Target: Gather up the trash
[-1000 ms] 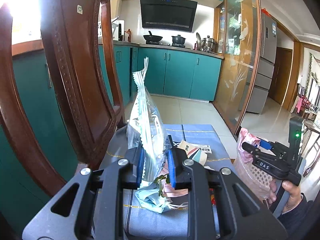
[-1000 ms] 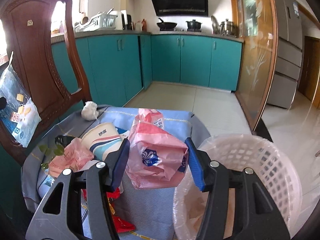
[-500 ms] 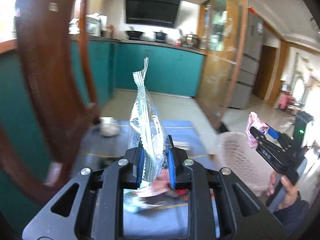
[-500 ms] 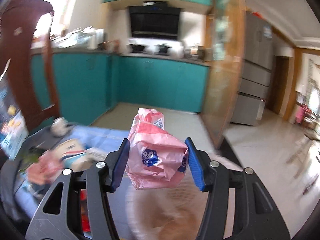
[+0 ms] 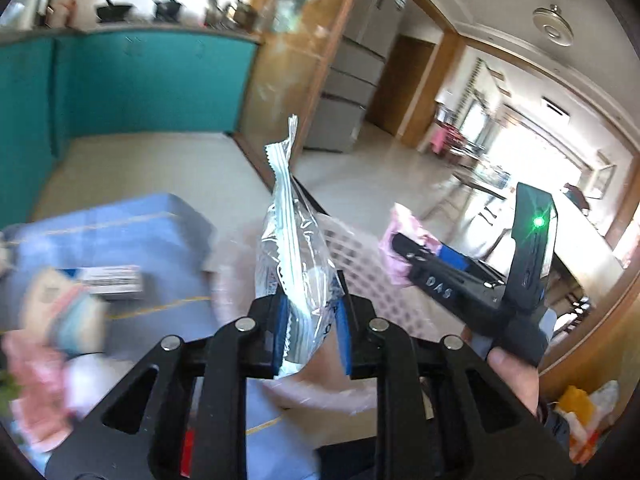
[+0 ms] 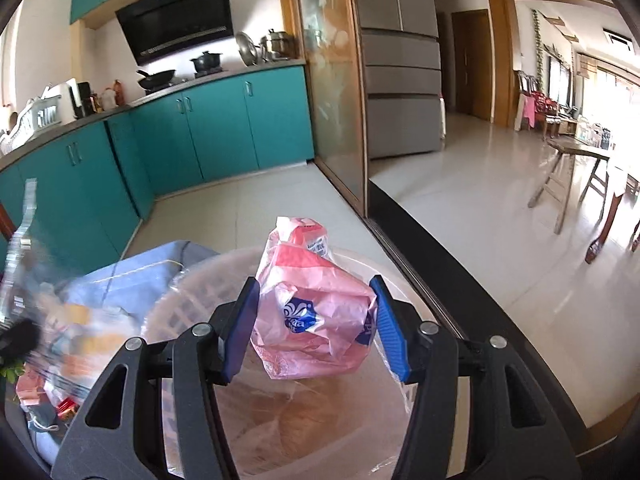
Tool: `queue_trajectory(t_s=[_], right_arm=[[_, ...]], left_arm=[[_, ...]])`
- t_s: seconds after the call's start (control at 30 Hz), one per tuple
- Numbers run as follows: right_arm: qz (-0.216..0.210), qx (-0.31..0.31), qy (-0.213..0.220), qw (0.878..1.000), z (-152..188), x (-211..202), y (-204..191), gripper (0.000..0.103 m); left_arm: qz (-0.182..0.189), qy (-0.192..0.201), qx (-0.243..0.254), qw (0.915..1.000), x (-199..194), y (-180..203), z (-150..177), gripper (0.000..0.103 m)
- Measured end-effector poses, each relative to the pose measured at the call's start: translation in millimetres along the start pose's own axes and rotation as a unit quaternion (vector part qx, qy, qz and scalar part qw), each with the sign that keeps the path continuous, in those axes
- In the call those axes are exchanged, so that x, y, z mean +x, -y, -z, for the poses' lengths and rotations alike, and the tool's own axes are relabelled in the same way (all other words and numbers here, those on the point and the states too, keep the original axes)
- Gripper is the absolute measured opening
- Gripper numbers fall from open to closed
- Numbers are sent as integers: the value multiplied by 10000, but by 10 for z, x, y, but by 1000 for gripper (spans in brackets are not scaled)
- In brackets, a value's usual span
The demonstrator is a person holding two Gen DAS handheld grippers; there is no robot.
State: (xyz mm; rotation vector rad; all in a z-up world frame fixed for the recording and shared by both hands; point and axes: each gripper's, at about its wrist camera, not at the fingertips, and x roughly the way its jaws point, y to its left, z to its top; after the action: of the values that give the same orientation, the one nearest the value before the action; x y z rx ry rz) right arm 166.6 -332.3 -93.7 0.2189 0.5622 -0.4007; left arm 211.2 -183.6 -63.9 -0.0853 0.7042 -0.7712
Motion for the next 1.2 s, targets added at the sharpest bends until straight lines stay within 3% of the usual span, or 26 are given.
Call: queue_trajectory(t_s=[0.07, 0.17, 0.2, 0.27, 0.37, 0.43, 0.5, 0.63, 0.8, 0.97, 1.07, 1.2], right_arm=[[60, 6, -38, 10000, -13, 26, 3, 56], [-12, -45, -147, 9999, 10, 86, 17, 60], [-37, -145, -184, 9997, 25, 101, -29, 61], [-36, -344, -182, 9992, 47, 90, -97, 68], [-161, -472, -69, 9987, 62, 31, -172, 82], [-351, -592, 36, 9976, 75, -44, -238, 84], [-552, -762, 160, 9954, 98, -121, -359, 84], [-1586, -1323, 186, 9783, 216, -281, -792, 85], [-2478, -2274, -312, 9412, 532, -362, -1430, 85], [-2576, -3176, -700, 9099, 890, -370, -1868, 85], [-2581, -3403, -804, 9006, 1035, -379, -1973, 85], [-2350, -3597, -1004, 8974, 1156, -261, -2054, 85]], left_arm=[[89, -76, 43, 9999, 223, 19, -6, 29], [-95, -129, -88, 9998, 355, -50, -50, 71], [-146, -54, -153, 9998, 319, -81, -62, 80], [-327, 106, -224, 9992, 182, -156, -80, 81], [-1133, 391, -158, 9927, -145, -263, -57, 84], [-1802, 670, -107, 9813, -418, -382, -17, 87], [-2519, 872, -147, 9637, -716, -564, 98, 87], [-3284, 782, -689, 9388, -1172, -1037, 437, 87], [-3544, 464, -1235, 9258, -1524, -1353, 710, 87], [-3633, 324, -1369, 9210, -1739, -1452, 895, 88], [-3634, 262, -1413, 9205, -1787, -1486, 1016, 89], [-3533, 184, -1492, 9234, -1838, -1456, 1172, 89]])
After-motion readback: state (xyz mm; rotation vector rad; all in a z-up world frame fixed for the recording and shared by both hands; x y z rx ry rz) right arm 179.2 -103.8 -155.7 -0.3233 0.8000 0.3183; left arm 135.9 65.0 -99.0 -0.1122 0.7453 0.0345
